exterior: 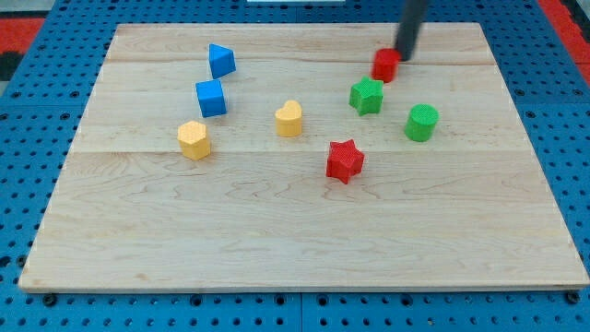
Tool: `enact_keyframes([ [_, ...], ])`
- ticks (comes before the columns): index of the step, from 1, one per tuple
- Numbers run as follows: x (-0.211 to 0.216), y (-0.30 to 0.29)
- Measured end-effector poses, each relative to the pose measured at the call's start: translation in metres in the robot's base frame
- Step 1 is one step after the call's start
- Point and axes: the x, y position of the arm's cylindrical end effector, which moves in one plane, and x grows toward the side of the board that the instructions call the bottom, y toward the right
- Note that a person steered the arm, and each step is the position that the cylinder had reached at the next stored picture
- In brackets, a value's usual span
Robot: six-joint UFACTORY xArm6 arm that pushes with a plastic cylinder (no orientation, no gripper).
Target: Move the red circle above the yellow heart
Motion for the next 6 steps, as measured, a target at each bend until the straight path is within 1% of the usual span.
enact_keyframes([
  [1,0.0,-0.022],
  [2,0.004,0.017],
  [3,0.02,0.002],
  [4,0.031,-0.06],
  [5,0.032,-0.109],
  [6,0.031,-0.1],
])
